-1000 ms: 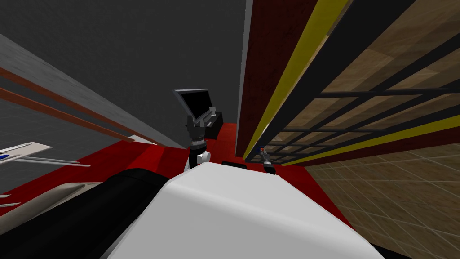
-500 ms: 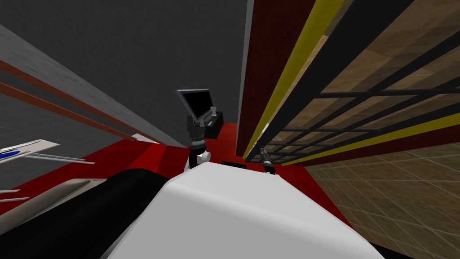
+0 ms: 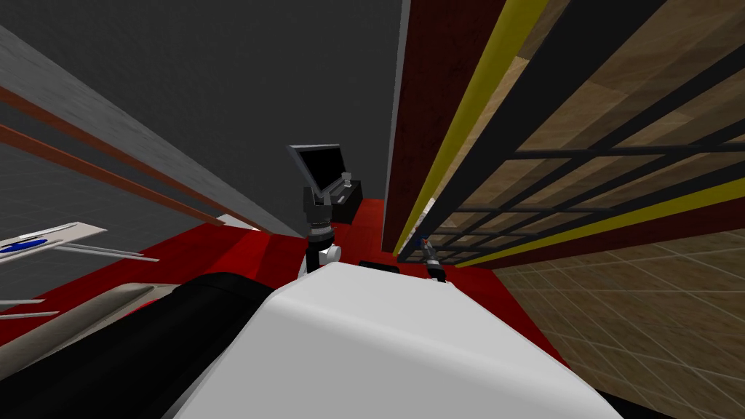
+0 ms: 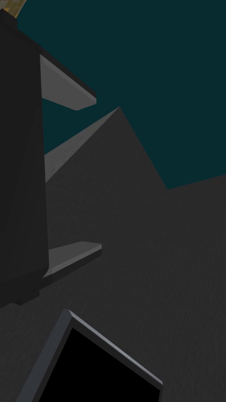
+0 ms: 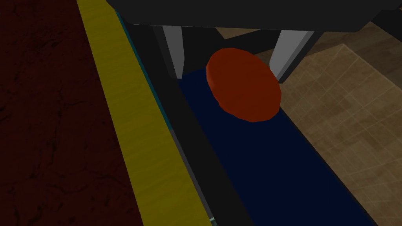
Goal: Pull the door open
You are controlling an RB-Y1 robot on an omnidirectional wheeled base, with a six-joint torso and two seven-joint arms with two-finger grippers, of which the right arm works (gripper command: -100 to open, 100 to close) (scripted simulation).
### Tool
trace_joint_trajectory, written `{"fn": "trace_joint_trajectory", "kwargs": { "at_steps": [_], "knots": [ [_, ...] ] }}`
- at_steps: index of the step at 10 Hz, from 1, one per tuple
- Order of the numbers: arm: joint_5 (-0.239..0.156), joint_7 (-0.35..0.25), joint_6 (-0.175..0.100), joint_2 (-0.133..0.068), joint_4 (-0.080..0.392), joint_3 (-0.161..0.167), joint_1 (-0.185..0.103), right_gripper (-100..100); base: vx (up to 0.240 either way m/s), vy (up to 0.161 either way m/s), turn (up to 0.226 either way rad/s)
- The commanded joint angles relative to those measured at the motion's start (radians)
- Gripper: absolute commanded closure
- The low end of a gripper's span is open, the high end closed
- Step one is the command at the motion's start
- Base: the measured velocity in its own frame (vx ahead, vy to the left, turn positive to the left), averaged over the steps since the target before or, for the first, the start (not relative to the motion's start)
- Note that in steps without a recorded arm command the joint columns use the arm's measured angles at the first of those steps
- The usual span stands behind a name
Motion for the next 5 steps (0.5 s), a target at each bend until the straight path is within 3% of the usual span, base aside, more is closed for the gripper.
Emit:
{"fn": "trace_joint_trajectory", "kwargs": {
  "at_steps": [1,5],
  "knots": [
    [0.004,-0.043,0.021,0.018,-0.026,0.027,0.021,100,-0.038,-0.003,-0.002],
    [-0.018,-0.123,0.021,0.013,-0.023,0.042,0.017,100,-0.031,-0.008,0.023]
  ]
}}
